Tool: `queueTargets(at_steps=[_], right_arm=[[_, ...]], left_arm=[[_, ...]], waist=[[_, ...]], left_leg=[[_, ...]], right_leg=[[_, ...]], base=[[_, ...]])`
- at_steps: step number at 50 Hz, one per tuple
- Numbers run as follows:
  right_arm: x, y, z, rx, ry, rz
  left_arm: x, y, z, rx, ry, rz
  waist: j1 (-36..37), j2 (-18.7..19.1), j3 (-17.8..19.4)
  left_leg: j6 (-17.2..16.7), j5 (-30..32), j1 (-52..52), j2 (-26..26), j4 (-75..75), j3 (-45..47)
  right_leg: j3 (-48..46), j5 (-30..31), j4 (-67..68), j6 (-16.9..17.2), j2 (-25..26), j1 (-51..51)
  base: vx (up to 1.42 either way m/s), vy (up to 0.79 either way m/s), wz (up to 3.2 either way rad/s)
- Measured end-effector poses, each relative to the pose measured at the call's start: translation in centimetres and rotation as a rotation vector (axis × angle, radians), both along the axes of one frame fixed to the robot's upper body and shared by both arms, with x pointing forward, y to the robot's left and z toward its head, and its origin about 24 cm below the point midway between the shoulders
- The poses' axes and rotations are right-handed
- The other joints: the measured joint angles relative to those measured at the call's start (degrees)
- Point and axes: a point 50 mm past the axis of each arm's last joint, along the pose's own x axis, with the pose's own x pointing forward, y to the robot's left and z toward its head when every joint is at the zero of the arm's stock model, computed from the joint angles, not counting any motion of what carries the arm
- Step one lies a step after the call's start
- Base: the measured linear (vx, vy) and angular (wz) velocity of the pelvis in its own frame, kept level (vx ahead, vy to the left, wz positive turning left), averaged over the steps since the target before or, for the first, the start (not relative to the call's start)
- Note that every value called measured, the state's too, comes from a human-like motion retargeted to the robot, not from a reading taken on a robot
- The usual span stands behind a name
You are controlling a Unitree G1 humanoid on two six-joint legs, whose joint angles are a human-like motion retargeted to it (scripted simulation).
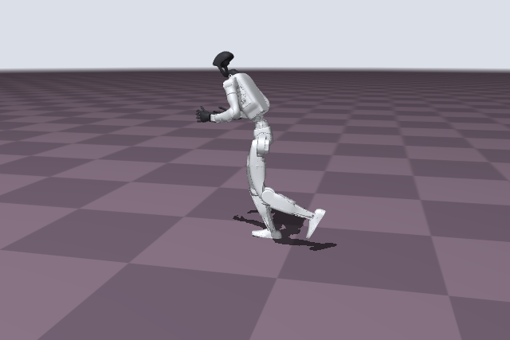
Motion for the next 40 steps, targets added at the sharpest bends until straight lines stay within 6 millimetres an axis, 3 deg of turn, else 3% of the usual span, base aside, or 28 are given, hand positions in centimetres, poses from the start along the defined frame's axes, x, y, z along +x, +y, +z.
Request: queueTargets(at_steps=[3,5,7,10,13,15,17,20,22,24,27,31,34,36,38,40], right_arm=[[0.3,2.6,6.8,0.144,-0.299,0.133],[-0.7,3.7,10.6,0.283,-0.450,0.233],[-1.9,4.5,12.6,0.390,-0.526,0.318],[-3.0,5.2,13.6,0.449,-0.539,0.438],[-3.5,5.5,12.9,0.425,-0.482,0.545],[-3.7,6.0,11.7,0.421,-0.414,0.610],[-3.2,6.6,9.8,0.423,-0.316,0.636],[-1.4,6.6,5.0,0.324,-0.135,0.423],[-0.9,4.9,1.2,0.188,-0.022,0.205],[-1.7,2.9,-0.8,0.073,0.029,0.126],[-3.7,-0.4,-0.6,-0.048,0.056,0.147],[-5.0,-3.3,0.5,-0.206,0.107,0.149],[-5.5,-4.9,0.9,-0.288,0.147,0.089],[-5.8,-5.5,0.5,-0.292,0.178,0.060],[-5.6,-5.9,-0.1,-0.251,0.200,0.030],[-4.4,-5.6,-1.0,-0.200,0.195,-0.005]], left_arm=[[-3.9,5.0,-5.2,0.019,0.218,0.030],[-6.8,7.9,-6.6,0.109,0.325,0.033],[-8.8,10.0,-7.9,0.155,0.462,0.016],[-10.7,12.8,-9.1,0.177,0.648,-0.026],[-11.1,15.5,-8.8,0.270,0.722,-0.021],[-11.0,16.7,-8.4,0.318,0.720,0.015],[-10.0,16.7,-8.0,0.347,0.649,0.068],[-6.1,14.5,-6.3,0.390,0.419,0.180],[-2.8,11.1,-3.2,0.319,0.178,0.237],[-0.3,6.5,1.5,0.178,-0.079,0.222],[-0.7,1.0,9.0,-0.055,-0.406,0.118],[-4.1,-1.8,14.5,-0.122,-0.674,-0.051],[-6.1,-3.1,16.3,-0.046,-0.789,-0.173],[-6.6,-3.7,16.2,0.000,-0.809,-0.234],[-6.1,-3.6,15.0,0.024,-0.757,-0.242],[-4.0,-2.6,12.0,0.059,-0.608,-0.152]], waist=[[9.15,-2.46,-2.55],[16.81,-5.85,-4.23],[24.56,-9.26,-5.10],[34.81,-12.84,-5.01],[40.77,-12.12,-3.97],[41.82,-10.83,-3.37],[40.43,-9.64,-2.06],[36.58,-9.01,-0.01],[33.56,-9.67,-1.16],[28.14,-8.20,-1.32],[15.88,-4.82,-3.57],[-1.15,-0.79,-5.61],[-8.42,-0.62,-4.82],[-9.14,-1.11,-3.51],[-7.18,-1.67,-1.78],[-3.69,-1.22,0.44]], left_leg=[[4.19,-9.58,-10.79,-1.45,6.20,3.09],[7.18,-13.53,-16.43,-1.67,2.77,7.13],[8.71,-15.29,-19.57,-2.21,-7.47,11.07],[7.68,-14.93,-19.90,-2.99,-31.27,14.79],[3.00,-14.28,-16.78,-1.39,-51.75,17.45],[1.45,-11.99,-15.38,-0.32,-55.20,17.86],[4.31,-11.91,-14.18,0.00,-47.57,15.50],[9.12,-22.73,-13.85,-0.12,-29.06,13.43],[7.78,-27.99,-14.57,0.14,-21.29,13.96],[5.46,-27.52,-8.89,-0.75,-26.90,12.12],[1.38,-23.35,-3.01,-0.17,-34.24,7.32],[-4.09,-13.34,3.22,1.15,-41.70,1.31],[-5.65,-7.47,10.37,0.09,-45.02,-1.97],[-4.95,-5.43,15.76,-0.34,-45.36,-3.06],[-2.98,-3.92,18.85,-1.01,-40.51,-2.99],[-1.29,-2.44,17.37,-0.94,-28.36,-1.93]], right_leg=[[4.14,1.31,-2.26,1.91,0.04,4.36],[7.88,5.54,-6.66,3.43,-0.95,8.07],[10.94,11.73,-11.38,6.00,-3.09,11.91],[14.17,22.04,-18.30,9.78,-5.71,18.48],[17.35,28.32,-22.85,10.27,-5.19,27.82],[20.00,30.12,-21.70,8.80,-4.27,33.08],[21.40,29.53,-12.23,7.16,-3.05,34.64],[18.08,20.35,16.47,5.09,-2.60,26.73],[13.86,13.43,33.33,4.97,-4.78,16.15],[10.27,7.70,37.97,0.02,-4.74,9.75],[3.44,5.46,32.40,-0.12,-3.02,1.11],[-4.14,10.28,1.81,3.82,-2.33,-2.75],[-7.39,11.43,-20.18,7.47,-4.81,-2.10],[-9.64,12.65,-24.94,9.17,-6.48,-1.78],[-10.69,16.18,-22.67,8.31,-7.71,-0.37],[-8.79,13.85,-14.86,5.02,-7.02,0.60]], base=[[1.18,-0.10,-1.51],[1.19,-0.05,-1.70],[1.23,0.05,-1.61],[1.29,0.19,-1.31],[1.34,0.31,-0.73],[1.33,0.35,-0.14],[1.29,0.37,0.27],[1.22,0.34,0.46],[1.13,0.27,0.49],[1.04,0.24,0.98],[1.08,0.13,1.57],[1.17,-0.10,1.57],[1.27,-0.30,1.05],[1.29,-0.36,0.21],[1.25,-0.36,-0.51],[1.20,-0.32,-1.09]])
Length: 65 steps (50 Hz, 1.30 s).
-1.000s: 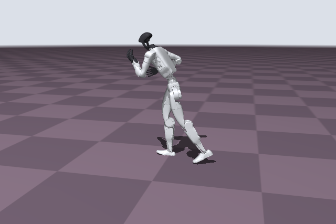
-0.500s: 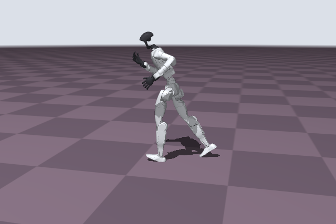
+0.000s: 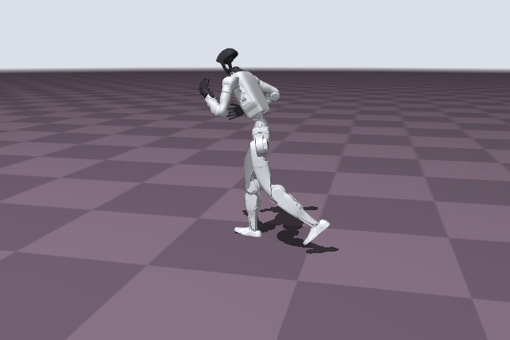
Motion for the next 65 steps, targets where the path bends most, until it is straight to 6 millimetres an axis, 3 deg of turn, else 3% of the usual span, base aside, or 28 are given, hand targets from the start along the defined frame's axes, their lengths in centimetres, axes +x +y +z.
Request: queueTargets(at_steps=[3,5,6,8,10,13,15,18,20,23,25,27,30,32,35,38,40,43,45,46,48,49,50,52,55,58,62,65], right_arm=[[3.8,2.1,0.8,-0.001,-0.148,-0.021],[5.6,4.8,4.4,0.064,-0.343,0.036],[5.7,6.3,6.6,0.164,-0.429,0.092],[4.8,8.8,10.5,0.391,-0.560,0.225],[3.1,10.4,13.2,0.592,-0.646,0.352],[0.7,10.2,14.6,0.669,-0.727,0.469],[0.2,9.2,14.1,0.604,-0.719,0.478],[1.7,7.9,10.7,0.515,-0.532,0.399],[3.0,6.8,7.2,0.434,-0.376,0.272],[4.2,4.1,-0.2,0.275,-0.098,-0.032],[3.1,1.8,-5.8,0.228,0.128,-0.268],[0.7,-0.3,-8.9,0.272,0.280,-0.439],[-2.3,-2.5,-8.2,0.220,0.287,-0.429],[-3.0,-3.5,-6.4,0.095,0.247,-0.335],[-2.9,-4.7,-4.4,-0.026,0.221,-0.263],[-2.2,-5.6,-3.5,-0.099,0.205,-0.280],[-1.7,-5.4,-3.5,-0.125,0.196,-0.286],[-0.3,-3.6,-4.8,-0.058,0.182,-0.268],[1.2,-1.3,-5.9,0.041,0.165,-0.240],[2.9,0.0,-5.4,0.097,0.121,-0.230],[5.9,3.0,-2.9,0.222,0.010,-0.182],[6.9,4.5,-0.9,0.310,-0.057,-0.138],[7.4,6.0,1.3,0.406,-0.125,-0.083],[6.8,8.1,5.7,0.609,-0.271,0.043],[4.3,9.8,10.9,0.804,-0.485,0.210],[1.8,10.4,13.8,0.805,-0.644,0.356],[-0.4,11.0,15.0,0.727,-0.716,0.529],[-0.4,11.7,13.5,0.682,-0.611,0.623]], left_arm=[[3.5,3.2,-9.6,-0.013,0.461,0.218],[2.6,6.2,-16.2,-0.060,0.767,0.288],[1.2,7.9,-18.1,-0.068,0.861,0.302],[-1.9,10.9,-20.4,-0.043,0.990,0.332],[-4.5,13.3,-20.8,0.030,1.063,0.361],[-6.8,15.8,-21.0,0.097,1.138,0.420],[-7.8,17.4,-21.0,0.101,1.175,0.479],[-8.8,19.0,-22.4,-0.001,1.224,0.586],[-8.6,19.1,-23.8,-0.092,1.249,0.629],[-4.9,16.5,-24.8,-0.107,1.191,0.605],[-0.7,13.4,-23.2,-0.053,1.059,0.574],[3.6,10.0,-18.6,-0.010,0.836,0.535],[6.5,5.9,-9.3,0.030,0.429,0.486],[6.5,4.3,-3.9,-0.010,0.212,0.472],[5.0,2.6,1.9,-0.172,0.028,0.373],[2.8,1.0,5.3,-0.278,-0.065,0.214],[1.3,0.3,6.0,-0.283,-0.112,0.132],[0.3,0.4,3.8,-0.231,-0.102,0.095],[1.2,1.7,-0.3,-0.184,0.007,0.232],[2.4,2.5,-3.1,-0.183,0.135,0.316],[3.6,4.6,-10.2,-0.194,0.464,0.445],[3.2,5.9,-13.9,-0.200,0.634,0.492],[2.1,7.4,-17.4,-0.207,0.796,0.534],[-1.4,11.0,-21.5,-0.140,0.960,0.632],[-6.5,15.3,-22.8,-0.018,1.094,0.672],[-9.2,17.8,-22.4,0.003,1.210,0.628],[-10.1,19.5,-21.2,-0.036,1.240,0.605],[-8.4,18.2,-21.2,-0.019,1.191,0.531]], waist=[[5.00,1.86,1.95],[8.16,1.91,1.90],[10.60,1.14,1.19],[16.87,-1.22,-0.54],[24.68,-4.28,-2.32],[34.48,-6.86,-3.87],[38.74,-7.29,-3.56],[39.41,-5.31,-2.17],[37.30,-4.07,-1.57],[33.50,-3.62,-1.39],[31.71,-4.63,-1.94],[28.88,-5.33,-2.80],[19.47,-3.86,-4.28],[10.65,-1.64,-5.20],[-1.15,1.37,-5.84],[-7.24,1.28,-5.51],[-7.78,0.12,-4.82],[-3.33,-1.77,-2.87],[0.66,-0.42,-3.57],[2.47,0.31,-1.54],[6.47,1.39,0.92],[8.93,1.31,1.01],[11.57,0.96,0.73],[18.59,-1.63,-0.89],[30.21,-6.84,-2.69],[39.29,-10.01,-3.16],[44.27,-10.60,-2.06],[42.00,-9.36,-0.35]], left_leg=[[1.13,-2.88,-9.88,0.25,23.24,1.02],[3.38,-6.54,-18.10,0.79,34.32,2.86],[5.13,-8.00,-22.13,0.79,36.78,4.03],[8.48,-10.71,-29.45,0.34,37.93,6.76],[10.70,-12.31,-35.15,-0.53,32.75,10.06],[10.10,-10.78,-38.83,-1.66,13.51,14.11],[7.79,-9.49,-37.00,-2.00,-4.70,16.02],[3.26,-10.28,-32.16,-0.86,-23.85,17.52],[3.03,-7.45,-29.65,-0.03,-25.30,17.42],[7.25,-13.75,-27.56,-0.05,-12.91,13.82],[7.92,-20.40,-27.77,-0.81,-4.55,13.02],[5.94,-23.26,-26.45,-1.68,-2.45,12.75],[2.73,-22.31,-20.83,-1.84,-7.42,9.57],[0.91,-18.72,-17.08,-0.76,-11.98,6.13],[-1.79,-12.09,-12.51,0.93,-16.80,1.88],[-3.28,-6.96,-7.23,-0.39,-18.63,-0.39],[-2.95,-5.12,-2.96,-1.66,-17.96,-0.76],[-0.18,-3.48,-1.74,-3.48,-4.71,2.01],[-1.21,-1.46,-8.93,-1.16,13.57,6.21],[0.76,-1.52,-11.17,-0.85,20.47,6.41],[3.26,-3.91,-17.14,0.49,33.51,7.52],[4.30,-5.49,-20.67,1.02,38.15,8.14],[5.41,-6.98,-24.29,1.40,41.95,8.70],[7.34,-8.77,-30.49,1.27,42.86,9.86],[9.21,-10.90,-36.50,1.49,33.44,13.04],[9.02,-9.47,-37.22,2.28,11.81,16.42],[5.46,-9.08,-32.22,4.78,-19.39,21.47],[4.03,-5.91,-29.70,5.50,-22.57,20.72]], right_leg=[[3.96,-9.83,12.29,-3.38,2.82,-0.05],[5.75,-12.64,14.68,-3.77,4.00,1.53],[6.77,-12.73,13.77,-3.64,4.22,2.90],[9.27,-11.71,10.88,-3.09,4.07,5.87],[12.13,-8.90,6.99,-1.82,2.90,8.92],[15.02,-2.36,0.78,0.92,0.98,14.34],[16.61,2.96,-3.64,2.41,0.81,19.80],[19.13,8.69,-6.85,3.60,2.63,29.69],[20.82,10.34,-3.65,2.59,3.88,34.07],[21.79,10.29,17.59,1.80,5.32,30.81],[20.98,7.14,36.70,1.25,4.60,22.67],[19.15,1.29,49.19,-1.38,3.12,14.12],[14.47,-5.28,53.01,-4.58,3.44,5.14],[10.07,-5.87,46.23,-4.26,4.27,1.30],[4.28,-3.19,26.50,-1.98,4.84,-1.37],[-0.08,-2.07,2.11,1.46,2.90,-0.33],[-3.24,-2.23,-7.07,3.63,1.22,0.35],[-4.80,1.70,-5.55,1.60,-0.42,2.72],[-1.95,-4.22,7.59,-1.79,0.01,-1.32],[0.04,-6.74,7.62,-3.92,1.61,1.03],[3.34,-11.52,11.57,-5.90,3.78,3.02],[4.79,-13.14,13.37,-5.78,4.34,3.50],[6.22,-14.40,14.59,-5.39,4.75,4.07],[9.46,-14.54,13.07,-4.02,4.70,6.58],[14.40,-10.07,7.47,-1.33,2.81,11.55],[17.83,-2.95,2.91,1.53,0.45,16.17],[19.23,3.47,1.23,3.14,0.25,24.11],[17.55,3.68,8.24,1.51,0.35,29.74]], base=[[1.13,-0.23,-1.30],[1.10,-0.17,-1.11],[1.09,-0.15,-1.08],[1.09,-0.11,-1.16],[1.11,-0.03,-1.18],[1.16,0.10,-0.87],[1.23,0.22,-0.59],[1.26,0.29,-0.15],[1.24,0.29,0.36],[1.19,0.23,0.63],[1.10,0.16,0.61],[1.05,0.12,0.73],[1.01,0.07,1.30],[1.01,-0.04,1.63],[1.05,-0.18,1.29],[1.12,-0.31,0.62],[1.18,-0.36,-0.22],[1.16,-0.33,-1.13],[1.11,-0.23,-1.63],[1.04,-0.17,-1.75],[1.01,-0.12,-1.80],[1.05,-0.08,-1.80],[1.07,-0.07,-1.75],[1.08,-0.04,-1.72],[1.09,0.07,-1.58],[1.08,0.23,-1.20],[1.09,0.37,-0.58],[1.09,0.42,0.39]])
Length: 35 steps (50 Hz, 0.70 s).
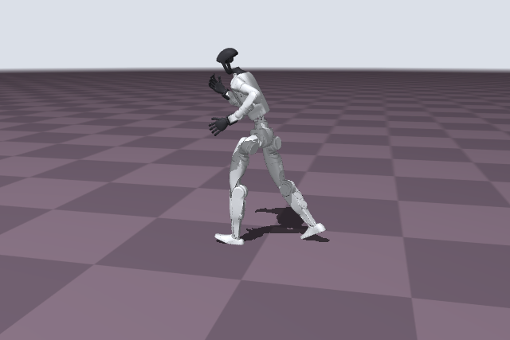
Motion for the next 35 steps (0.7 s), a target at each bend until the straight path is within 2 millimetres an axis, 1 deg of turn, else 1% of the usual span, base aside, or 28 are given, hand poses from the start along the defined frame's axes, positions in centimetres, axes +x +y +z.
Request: queueTargets(at_steps=[2,3,5,6,7,8,9,10,12,13,15,17,18,20,21,22,23,25,27,28,30,31,32,33,35], right_arm=[[1.2,-0.1,-2.3,-0.092,0.094,-0.056],[2.0,-0.5,-3.6,-0.157,0.134,-0.141],[3.0,-2.3,-6.3,-0.331,0.169,-0.418],[3.3,-3.5,-7.3,-0.449,0.156,-0.554],[3.4,-4.6,-8.2,-0.559,0.154,-0.655],[3.4,-5.6,-8.9,-0.638,0.172,-0.693],[3.1,-6.5,-9.4,-0.660,0.211,-0.685],[2.7,-7.2,-9.7,-0.652,0.259,-0.655],[1.7,-7.8,-10.1,-0.582,0.349,-0.566],[1.3,-8.0,-10.4,-0.553,0.392,-0.535],[0.9,-8.7,-11.0,-0.522,0.472,-0.506],[0.8,-9.8,-11.7,-0.518,0.549,-0.527],[0.9,-10.4,-12.0,-0.519,0.584,-0.548],[0.9,-11.4,-12.9,-0.511,0.650,-0.592],[0.9,-11.7,-13.5,-0.491,0.684,-0.608],[0.9,-11.9,-14.1,-0.465,0.720,-0.622],[0.9,-11.9,-15.0,-0.430,0.760,-0.631],[1.8,-11.8,-16.2,-0.358,0.817,-0.671],[3.5,-10.6,-16.8,-0.312,0.820,-0.735],[4.6,-9.9,-16.4,-0.295,0.793,-0.769],[6.4,-8.6,-14.1,-0.248,0.681,-0.803],[6.7,-8.1,-12.3,-0.216,0.601,-0.786],[6.7,-7.7,-10.6,-0.184,0.523,-0.762],[6.4,-7.2,-9.0,-0.153,0.448,-0.727],[5.4,-6.2,-6.6,-0.089,0.327,-0.646]], left_arm=[[2.6,-2.0,-0.4,0.049,-0.059,-0.090],[4.2,-3.2,-0.5,0.105,-0.096,-0.133],[7.7,-5.7,-0.1,0.246,-0.185,-0.211],[9.6,-7.3,1.0,0.298,-0.261,-0.240],[11.4,-9.0,2.6,0.337,-0.350,-0.259],[13.0,-10.7,5.0,0.340,-0.459,-0.261],[14.0,-12.2,7.7,0.313,-0.572,-0.249],[14.6,-13.5,10.5,0.268,-0.683,-0.231],[14.5,-15.2,15.2,0.135,-0.873,-0.191],[14.1,-15.9,17.1,0.068,-0.946,-0.192],[13.1,-17.2,19.9,-0.057,-1.053,-0.239],[12.1,-18.2,21.7,-0.119,-1.111,-0.336],[11.6,-18.6,22.3,-0.127,-1.131,-0.388],[10.3,-19.4,22.7,-0.125,-1.163,-0.493],[9.4,-19.7,22.5,-0.129,-1.170,-0.557],[8.6,-20.0,22.1,-0.132,-1.173,-0.619],[7.9,-20.2,21.4,-0.134,-1.166,-0.679],[7.4,-20.2,20.2,-0.101,-1.137,-0.727],[8.7,-19.2,17.4,-0.026,-1.025,-0.623],[9.7,-18.3,15.4,-0.006,-0.930,-0.538],[11.0,-15.7,10.9,-0.030,-0.713,-0.373],[10.8,-14.2,9.0,-0.065,-0.631,-0.316],[10.2,-12.6,7.4,-0.093,-0.560,-0.264],[9.3,-11.0,6.2,-0.109,-0.509,-0.229],[7.1,-7.9,4.4,-0.098,-0.420,-0.177]], waist=[[-2.94,0.32,1.18],[-4.33,0.15,2.01],[-6.78,-0.61,1.15],[-8.53,-0.33,0.95],[-10.47,-0.01,1.05],[-12.78,0.39,1.76],[-15.71,1.18,1.82],[-18.96,2.17,1.56],[-26.09,5.29,0.13],[-29.27,6.83,-0.71],[-34.89,9.61,-2.31],[-38.92,10.63,-3.74],[-40.38,10.35,-4.31],[-41.97,8.50,-5.15],[-41.86,6.95,-5.36],[-41.39,5.47,-5.63],[-40.23,4.14,-6.00],[-38.00,2.52,-4.91],[-34.79,2.76,-2.81],[-33.26,2.83,-1.77],[-30.15,2.58,-0.40],[-28.10,2.26,-0.28],[-25.86,1.78,-0.24],[-23.22,1.00,-0.35],[-17.71,-1.45,-0.66]], left_leg=[[2.66,-4.25,-0.66,-0.93,10.84,-3.14],[4.08,-8.55,-1.28,-1.60,17.30,-4.12],[3.66,-17.03,-5.51,-1.51,31.85,-4.33],[3.13,-18.76,-5.13,-2.16,33.29,-4.63],[2.81,-19.84,-3.74,-3.21,32.92,-4.98],[2.90,-19.59,-0.36,-5.05,28.92,-5.48],[2.54,-19.15,2.41,-6.11,25.84,-6.08],[1.96,-18.60,4.86,-6.78,23.24,-6.73],[0.60,-15.86,9.58,-6.55,17.37,-8.36],[-0.05,-14.08,11.76,-6.18,14.75,-9.11],[-1.40,-9.99,15.47,-5.81,10.70,-10.64],[-3.50,-6.22,18.45,-6.80,9.29,-11.91],[-4.74,-4.70,19.96,-7.81,9.43,-12.53],[-6.94,-2.21,22.76,-10.19,11.47,-13.99],[-7.68,-1.27,23.30,-11.46,14.49,-15.22],[-8.39,-0.37,23.42,-12.50,18.21,-16.41],[-9.02,0.48,22.70,-13.09,23.33,-17.51],[-10.63,1.95,18.87,-13.07,37.61,-18.51],[-8.66,0.71,14.23,-7.98,52.44,-15.96],[-6.22,-0.90,11.71,-4.96,59.08,-14.46],[-0.70,-4.38,6.05,-0.59,68.94,-12.87],[1.37,-5.58,3.15,-0.08,70.79,-13.06],[3.11,-6.57,0.42,0.01,71.67,-13.35],[4.23,-7.17,-1.99,-0.74,70.63,-13.83],[5.12,-7.37,-5.52,-3.39,64.07,-14.81]], right_leg=[[-1.98,-0.99,13.66,-1.69,-1.36,-1.04],[-2.54,-1.81,22.41,-2.43,-2.39,-3.04],[-2.68,-4.49,41.34,-1.22,-4.19,-11.45],[-2.00,-6.75,46.94,-2.26,-3.66,-15.20],[-1.15,-9.08,51.33,-3.60,-2.90,-18.60],[0.03,-11.53,53.28,-5.55,-1.70,-21.26],[0.20,-13.01,53.77,-6.33,-0.59,-23.96],[-0.13,-14.01,53.52,-6.52,0.47,-26.67],[-3.21,-14.33,46.33,-6.87,2.15,-30.81],[-5.08,-13.98,40.62,-6.86,2.82,-32.21],[-8.96,-11.92,25.29,-6.09,3.76,-33.36],[-13.90,-8.84,6.31,-4.25,3.44,-32.09],[-17.45,-7.48,-2.51,-2.97,2.76,-31.12],[-26.96,-3.83,-14.53,-0.04,1.20,-29.80],[-31.22,-1.45,-16.42,0.96,0.59,-29.30],[-34.25,-0.12,-16.30,1.07,-0.06,-29.32],[-34.82,-0.88,-12.14,-0.62,-0.80,-30.38],[-32.06,-6.71,-9.84,-4.28,1.00,-28.30],[-27.66,-15.52,2.24,-8.60,2.20,-29.67],[-25.86,-18.61,8.56,-9.25,2.43,-30.64],[-22.60,-21.99,15.90,-8.22,3.43,-31.04],[-20.55,-22.31,15.69,-7.33,4.63,-29.92],[-18.29,-22.25,14.89,-6.54,5.82,-28.57],[-15.63,-21.44,12.89,-5.97,7.01,-26.77],[-9.76,-18.30,8.14,-4.79,8.30,-22.85]], base=[[1.05,0.39,0.95],[1.02,0.34,0.97],[1.00,0.27,0.88],[0.92,0.24,0.88],[0.83,0.24,0.91],[0.82,0.21,0.93],[0.83,0.17,0.95],[0.88,0.13,0.94],[0.92,0.06,0.77],[0.95,-0.01,0.52],[0.99,-0.07,0.32],[1.04,-0.15,0.10],[1.07,-0.20,-0.14],[1.09,-0.24,-0.44],[1.08,-0.26,-0.75],[1.06,-0.28,-1.01],[1.02,-0.26,-1.19],[0.93,-0.22,-1.40],[0.86,-0.16,-1.85],[0.83,-0.12,-2.04],[0.80,-0.11,-2.13],[0.77,-0.11,-2.28],[0.75,-0.10,-2.45],[0.73,-0.08,-2.57],[0.72,-0.05,-2.67]])
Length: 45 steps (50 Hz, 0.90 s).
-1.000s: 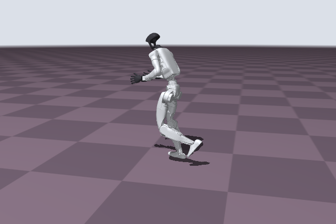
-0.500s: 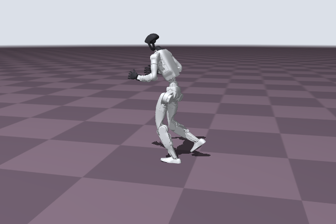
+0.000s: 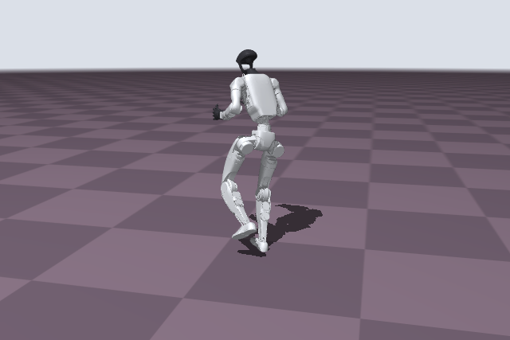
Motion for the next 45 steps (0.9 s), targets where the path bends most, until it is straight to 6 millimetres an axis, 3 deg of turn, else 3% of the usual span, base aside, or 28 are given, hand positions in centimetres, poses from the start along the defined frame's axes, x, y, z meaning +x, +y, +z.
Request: queueTargets(at_steps=[5,9,13,15,16,19,22,25,27,30,33,35,38,40,42,43,45], right_arm=[[-1.9,2.5,2.5,0.089,-0.122,0.257],[-2.8,4.1,3.8,0.016,-0.193,0.433],[-3.3,5.8,4.5,-0.062,-0.253,0.539],[-2.9,6.6,3.6,0.057,-0.169,0.615],[-2.4,6.5,2.3,0.054,-0.112,0.552],[-1.4,5.6,-2.2,0.022,0.100,0.352],[-2.3,3.2,-4.5,-0.132,0.204,0.273],[-4.2,0.5,-4.2,-0.194,0.252,0.321],[-4.9,-0.9,-4.3,-0.220,0.304,0.329],[-5.3,-2.8,-4.9,-0.251,0.391,0.285],[-5.1,-4.3,-5.5,-0.277,0.415,0.146],[-4.5,-4.5,-6.2,-0.274,0.414,0.049],[-3.0,-3.6,-7.5,-0.286,0.416,0.016],[-1.4,-2.1,-8.3,-0.269,0.411,0.029],[0.1,-0.1,-7.1,-0.218,0.338,0.060],[0.5,0.8,-5.8,-0.175,0.276,0.085],[0.3,2.4,-2.0,-0.067,0.114,0.160]], left_arm=[[-4.5,5.9,-3.0,0.080,0.243,0.135],[-7.1,8.6,-5.4,0.083,0.413,0.220],[-6.8,8.0,-8.1,0.088,0.518,0.180],[-4.9,6.5,-8.5,0.120,0.495,0.128],[-3.6,5.5,-8.2,0.175,0.457,0.094],[1.4,2.0,-4.8,0.278,0.234,0.041],[5.0,-1.4,1.6,0.204,-0.055,0.024],[4.8,-3.5,7.4,-0.039,-0.296,-0.007],[3.9,-4.4,9.5,-0.112,-0.381,-0.090],[2.9,-5.6,10.9,-0.132,-0.412,-0.246],[1.6,-6.6,11.0,-0.166,-0.448,-0.338],[1.0,-7.0,10.5,-0.114,-0.454,-0.336],[1.4,-6.4,7.8,-0.015,-0.355,-0.266],[2.3,-4.6,3.7,0.069,-0.182,-0.104],[2.2,-2.1,-2.5,0.072,0.105,0.068],[1.2,-0.9,-5.6,0.038,0.256,0.135],[-1.7,1.4,-9.7,-0.040,0.476,0.241]], waist=[[10.49,-5.51,-2.02],[15.75,-3.77,-2.08],[14.77,-0.47,-0.81],[13.18,-1.14,0.23],[12.43,-1.65,0.10],[10.07,-1.08,0.12],[4.44,1.28,-0.53],[-5.02,4.96,-3.65],[-10.38,6.94,-6.50],[-15.70,8.98,-9.87],[-17.10,8.61,-10.91],[-16.61,7.49,-10.14],[-15.06,8.89,-6.90],[-13.98,10.78,-4.07],[-11.97,11.47,-1.44],[-10.50,11.31,-0.47],[-6.76,10.18,0.86]], left_leg=[[-0.35,2.15,-0.22,-4.14,-38.43,-4.13],[-4.12,2.95,5.12,-1.69,-64.50,-11.23],[-6.19,7.33,6.98,-0.32,-62.20,-10.05],[-3.90,2.95,5.02,-2.29,-51.92,-7.60],[-4.13,-1.79,1.93,-2.46,-42.89,-5.54],[-4.32,-9.29,0.25,-0.79,-30.59,-0.45],[-4.12,-9.32,6.59,1.34,-36.00,3.87],[-5.75,-4.77,12.21,3.41,-45.00,8.34],[-7.29,-0.02,15.50,4.20,-51.65,11.08],[-10.06,7.76,19.40,4.47,-57.94,15.06],[-10.74,12.24,22.49,3.08,-57.16,17.31],[-8.60,11.69,23.06,2.24,-51.07,17.23],[-5.55,10.58,17.92,3.24,-30.70,13.25],[-5.87,10.25,13.63,3.04,-17.75,8.86],[-6.17,7.40,10.52,1.61,-9.50,6.27],[-5.66,6.02,9.26,0.81,-7.02,5.79],[-3.75,3.99,6.70,-0.66,-4.86,5.55]], right_leg=[[12.35,9.95,-10.17,5.40,-0.82,8.45],[20.51,11.15,-11.25,6.78,0.33,15.77],[23.15,3.22,7.41,3.93,0.88,15.33],[23.36,0.37,23.54,3.38,-0.76,10.58],[23.10,0.52,31.60,4.39,-1.60,7.43],[21.42,-1.33,46.56,2.34,-3.32,0.37],[16.36,-5.95,45.98,-1.68,-4.90,-3.75],[7.66,-4.75,33.24,0.85,-5.86,-6.56],[1.19,-2.66,19.42,3.86,-5.99,-7.33],[-10.70,1.57,-3.37,7.17,-6.97,-6.51],[-21.04,7.55,-18.04,7.14,-7.47,-4.97],[-20.98,8.65,-20.75,5.57,-6.89,-3.85],[-12.43,2.06,-18.43,1.54,-4.35,-1.78],[-6.28,-1.49,-15.60,-1.81,-1.82,-0.36],[-0.11,-3.47,-12.56,-2.98,-0.18,1.27],[3.02,-3.85,-11.95,-2.74,0.18,2.49],[8.89,-3.12,-12.99,-1.53,0.11,5.71]], base=[[0.74,0.07,-2.39],[0.75,0.25,-2.32],[0.60,0.36,-1.43],[0.51,0.32,-0.96],[0.53,0.28,-1.01],[0.47,0.22,-1.31],[0.36,0.10,-1.49],[0.40,0.01,-1.39],[0.44,-0.10,-1.56],[0.47,-0.20,-1.89],[0.51,-0.23,-2.46],[0.52,-0.17,-2.85],[0.53,-0.06,-2.95],[0.57,0.02,-3.18],[0.63,0.03,-3.30],[0.69,0.03,-3.15],[0.74,0.03,-2.89]])
